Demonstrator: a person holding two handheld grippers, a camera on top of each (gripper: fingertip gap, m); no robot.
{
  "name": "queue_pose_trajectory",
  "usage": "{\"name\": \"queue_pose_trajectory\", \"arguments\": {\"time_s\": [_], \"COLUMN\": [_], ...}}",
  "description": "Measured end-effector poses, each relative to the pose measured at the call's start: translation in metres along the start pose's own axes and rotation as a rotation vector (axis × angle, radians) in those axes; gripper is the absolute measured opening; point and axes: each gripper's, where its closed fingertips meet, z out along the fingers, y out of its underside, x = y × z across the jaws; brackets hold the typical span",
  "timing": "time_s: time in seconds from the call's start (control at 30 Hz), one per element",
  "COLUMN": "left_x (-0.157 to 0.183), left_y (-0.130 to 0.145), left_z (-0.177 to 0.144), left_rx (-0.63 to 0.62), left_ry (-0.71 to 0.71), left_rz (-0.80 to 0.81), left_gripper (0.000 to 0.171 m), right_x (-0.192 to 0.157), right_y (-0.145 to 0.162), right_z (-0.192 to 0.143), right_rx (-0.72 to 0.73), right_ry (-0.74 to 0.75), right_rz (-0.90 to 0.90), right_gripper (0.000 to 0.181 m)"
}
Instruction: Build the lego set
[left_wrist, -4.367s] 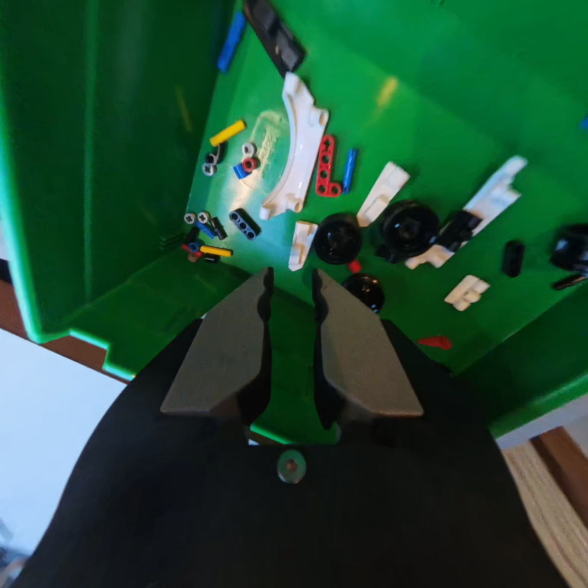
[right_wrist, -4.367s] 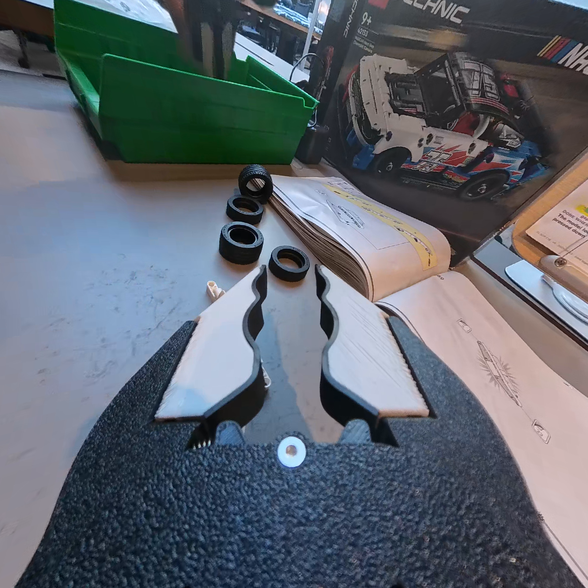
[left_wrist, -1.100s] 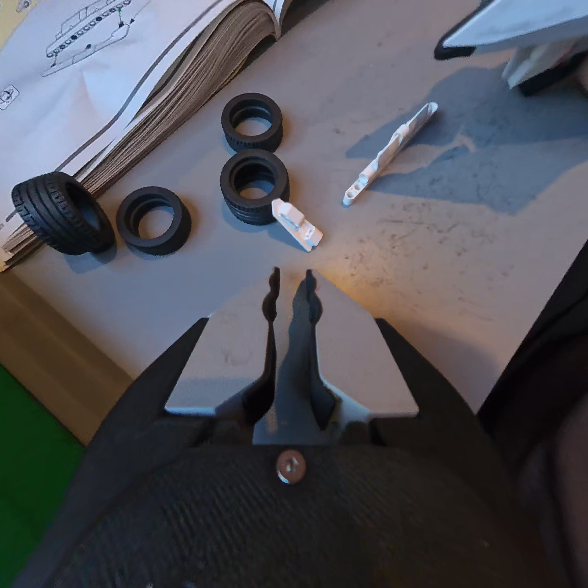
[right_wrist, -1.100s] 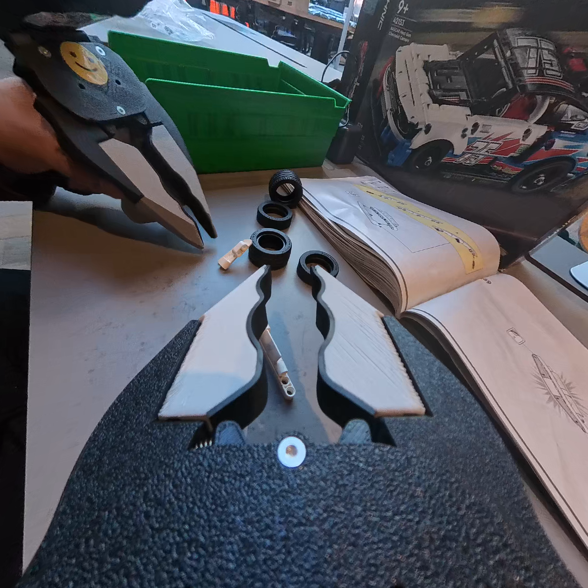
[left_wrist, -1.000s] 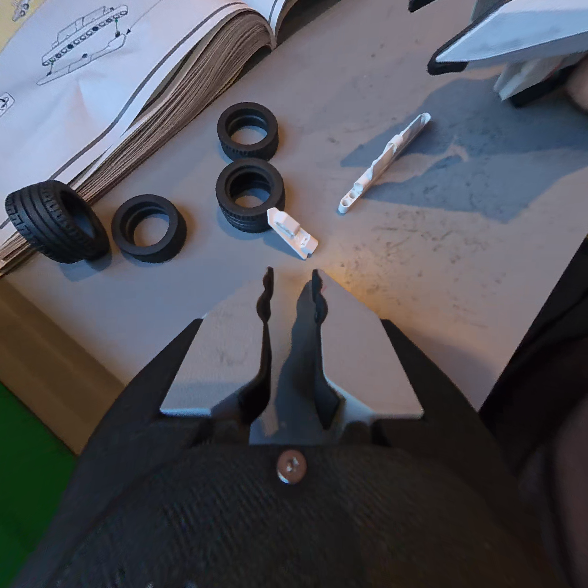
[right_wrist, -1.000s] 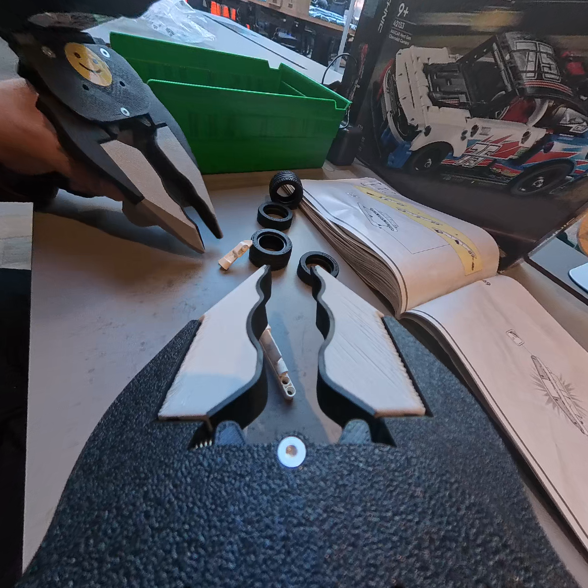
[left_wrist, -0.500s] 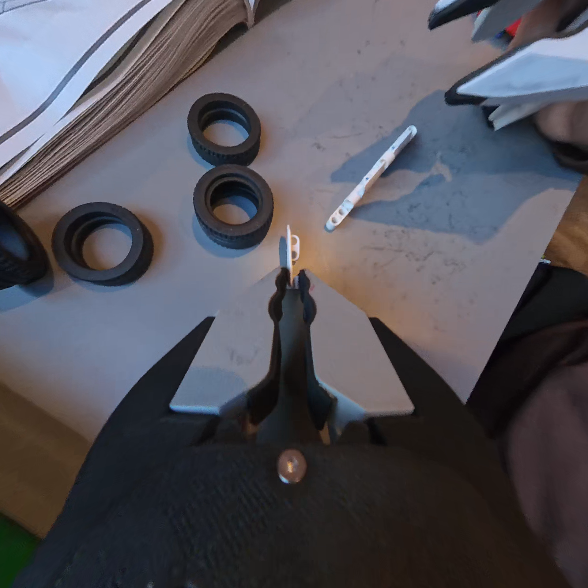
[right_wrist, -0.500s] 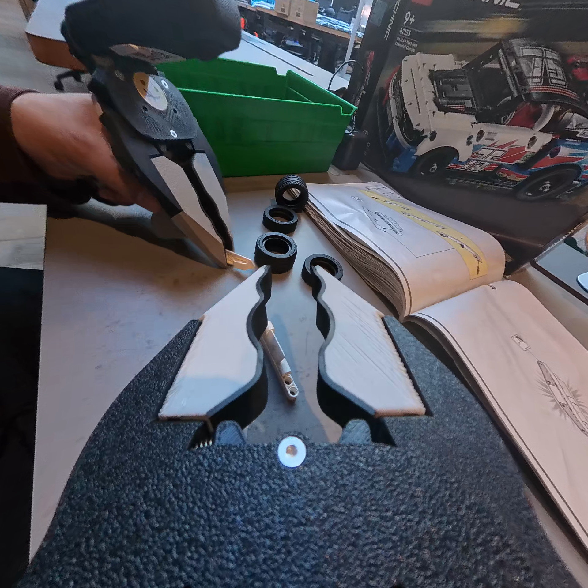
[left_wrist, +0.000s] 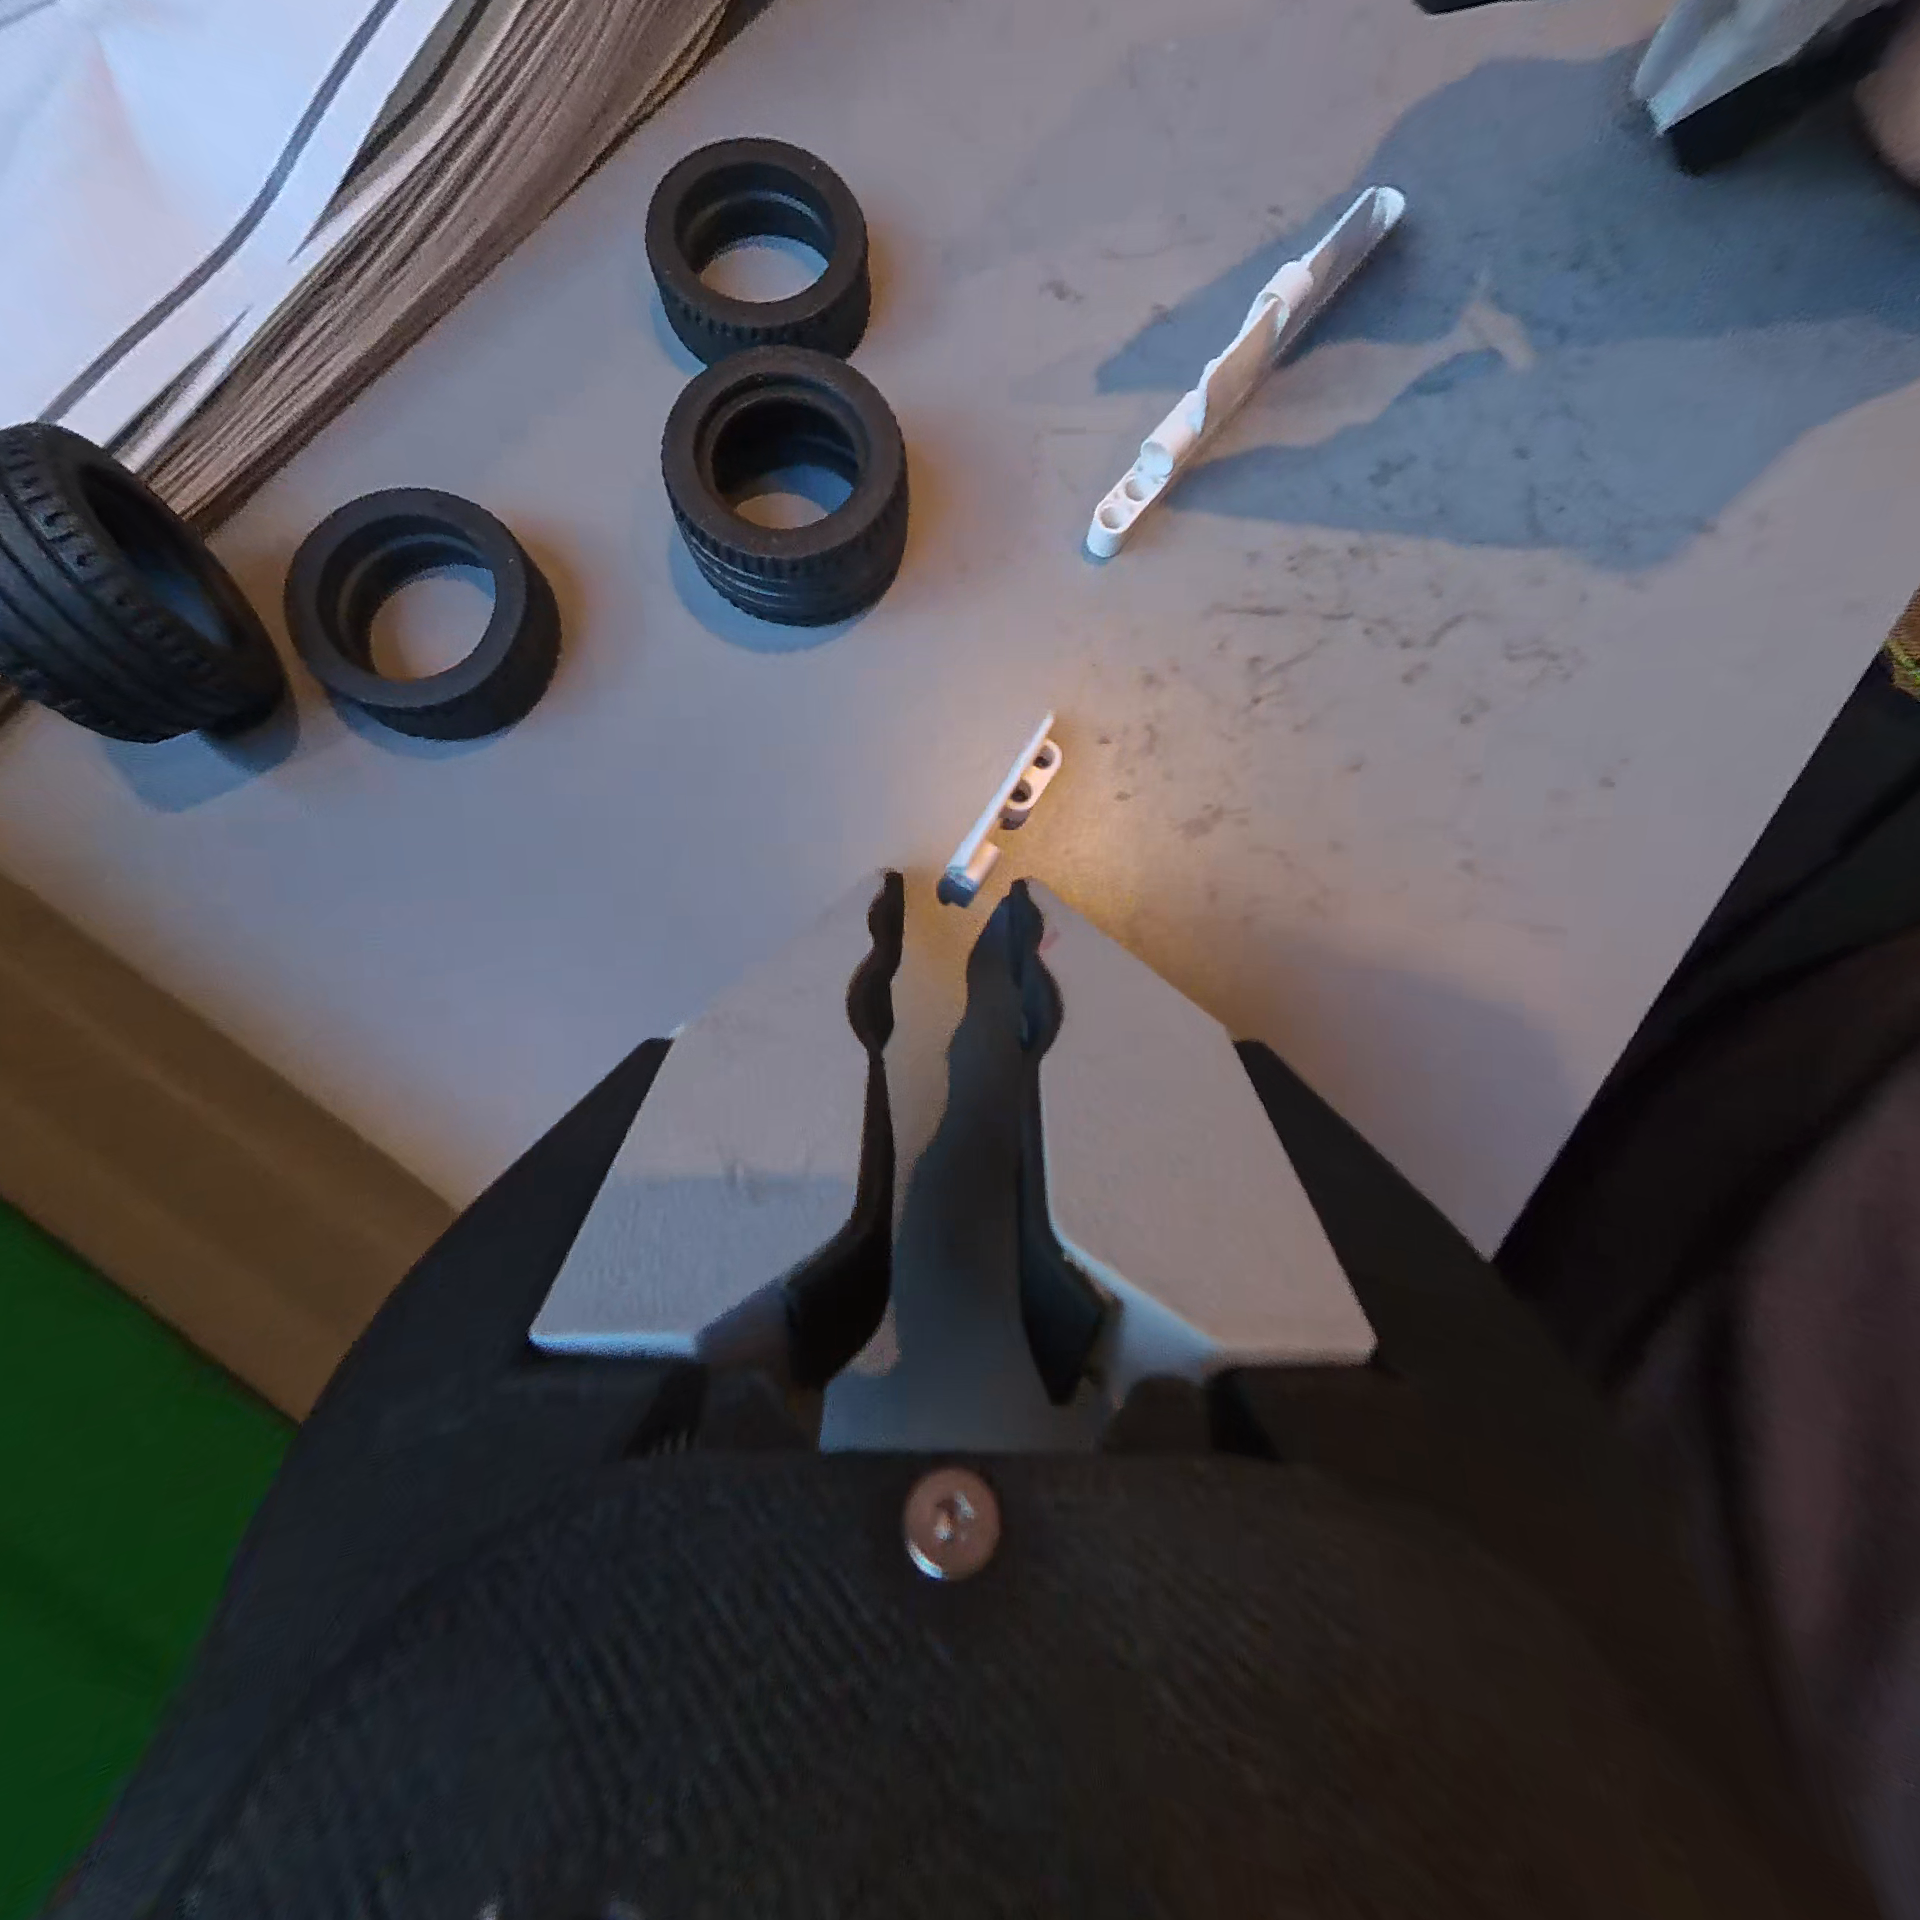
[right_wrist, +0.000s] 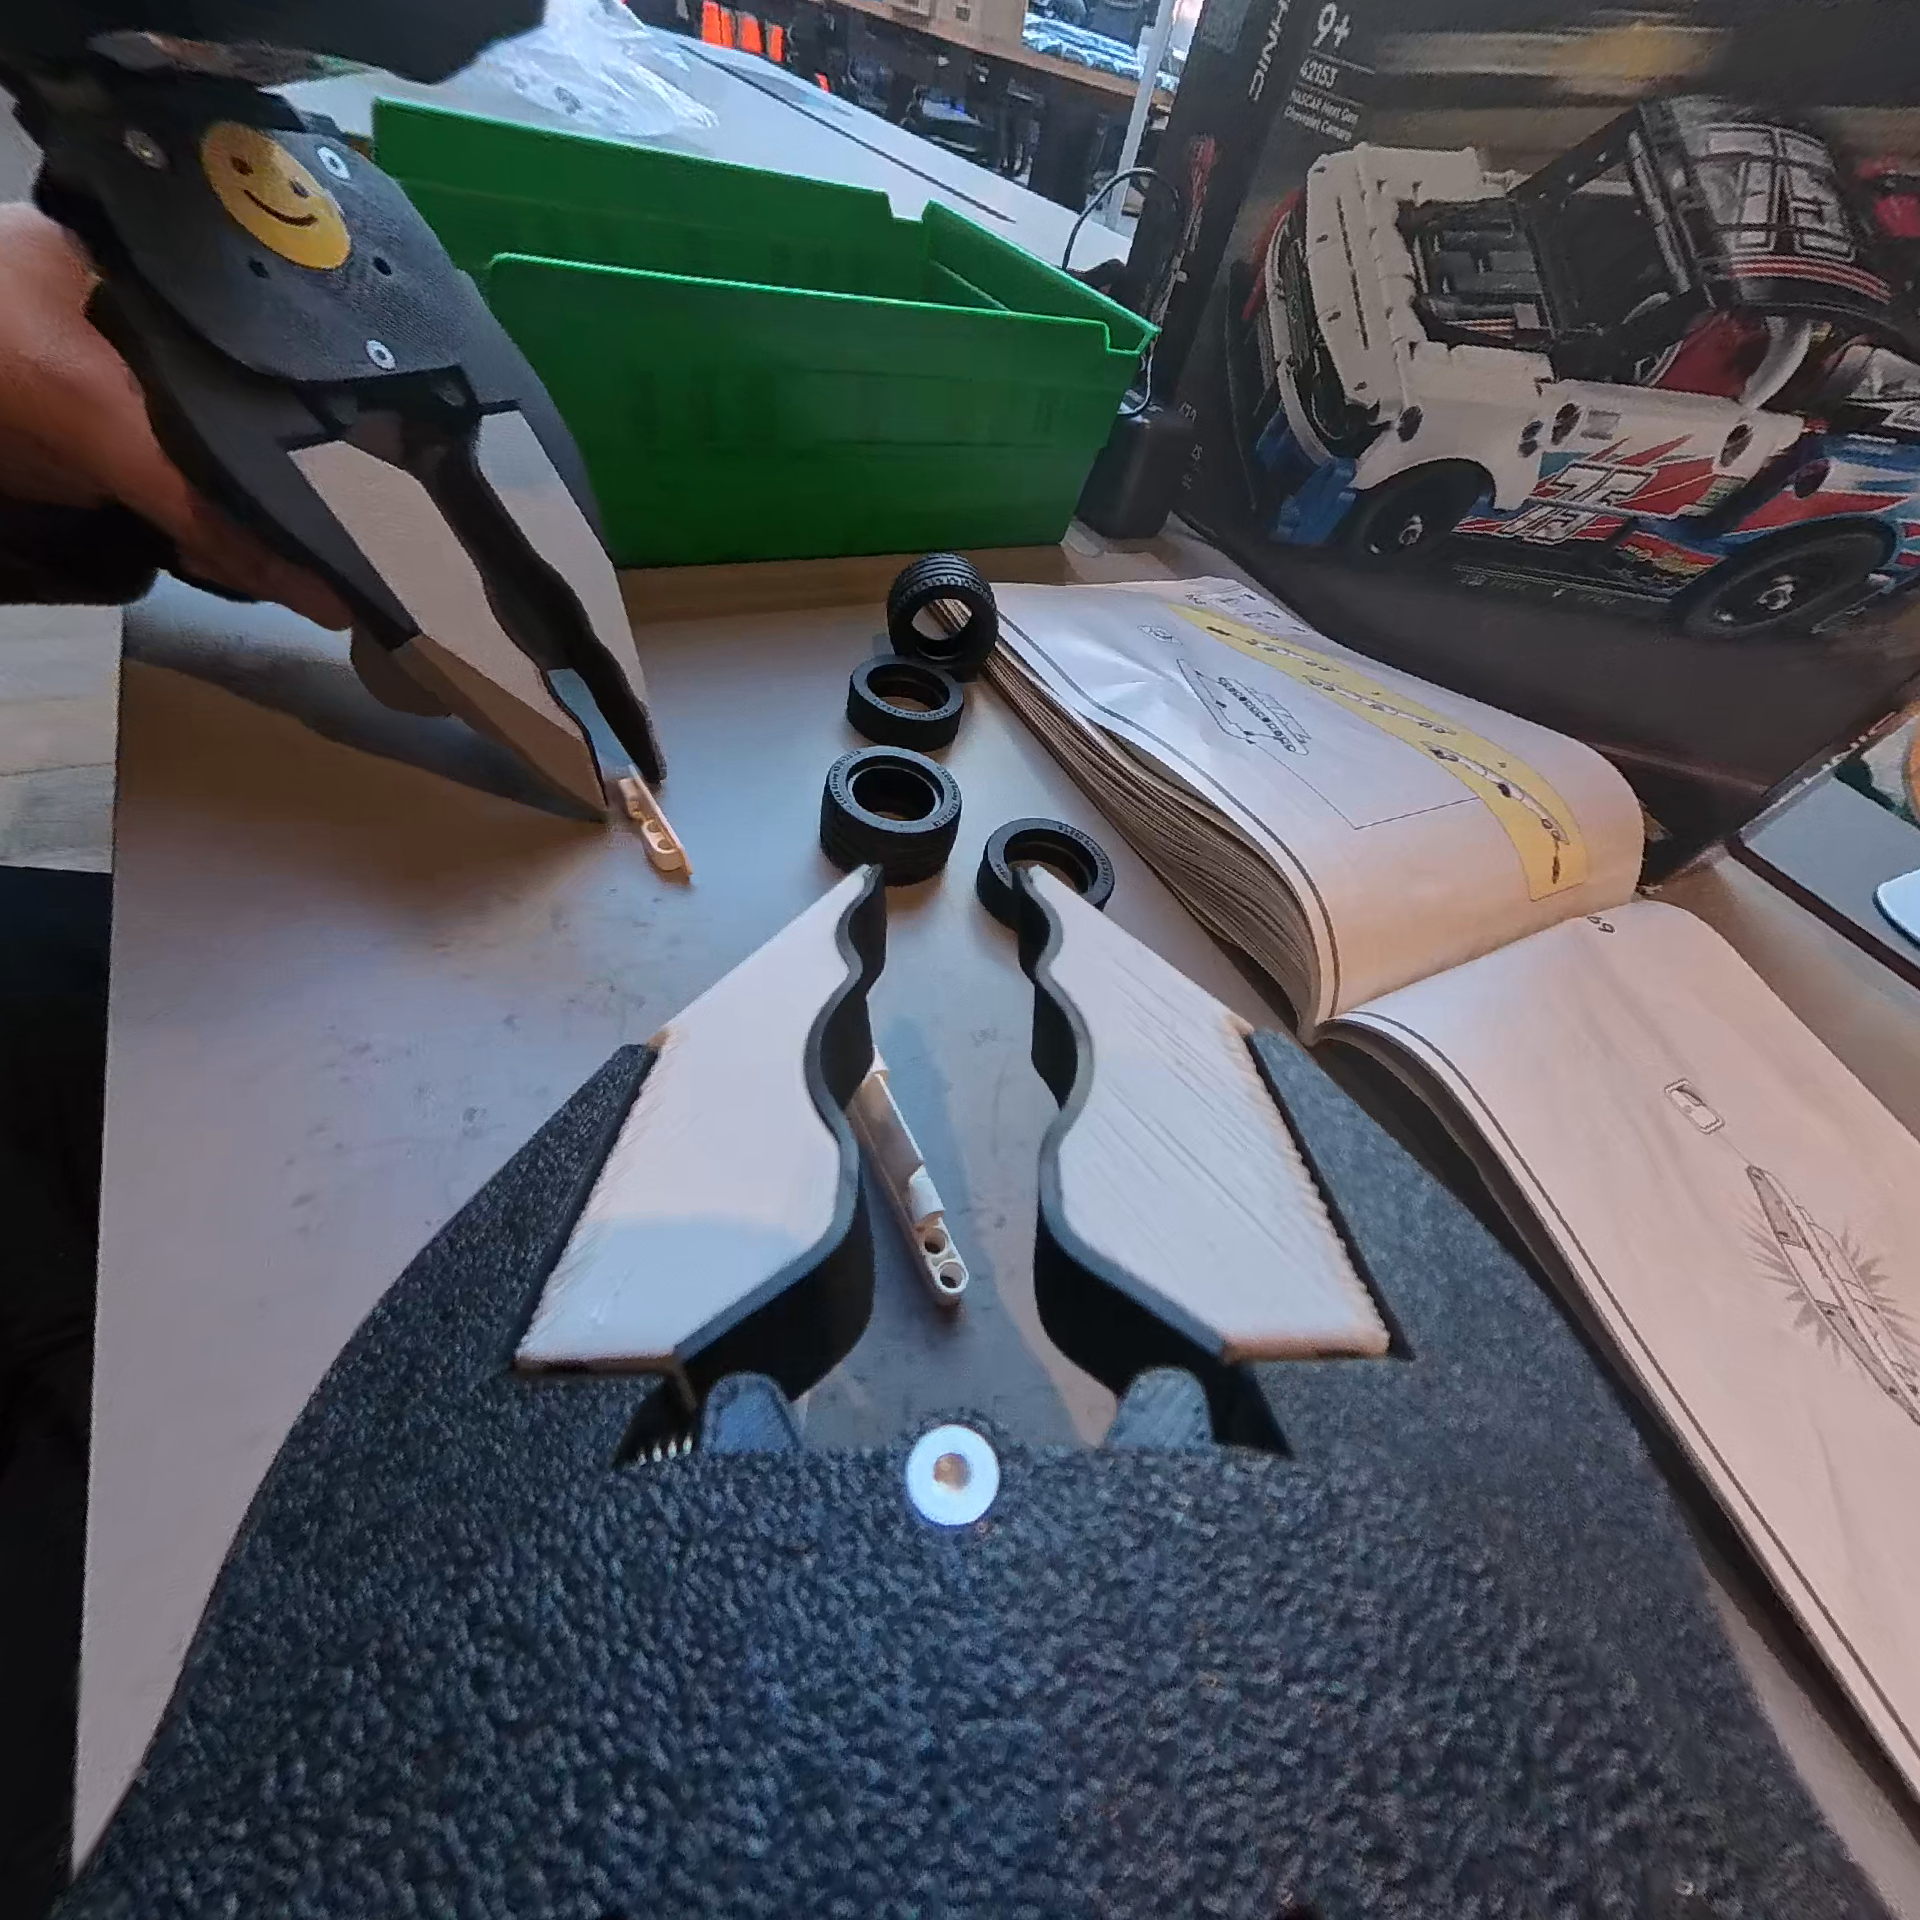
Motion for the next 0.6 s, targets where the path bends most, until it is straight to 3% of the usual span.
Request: {"name": "queue_pose_trajectory", "arguments": {"time_s": [0.43,0.6], "left_x": [0.007,0.011], "left_y": [0.016,0.017], "left_z": [-0.014,-0.015], "left_rx": [0.055,0.083], "left_ry": [-0.077,-0.041], "left_rz": [0.057,0.026], "left_gripper": [0.019,0.023], "right_x": [0.002,0.001], "right_y": [0.0,0.001], "right_z": [0.0,0.001], "right_rx": [0.001,-0.005], "right_ry": [0.025,0.016], "right_rz": [-0.016,-0.014], "right_gripper": [0.025,0.025]}}
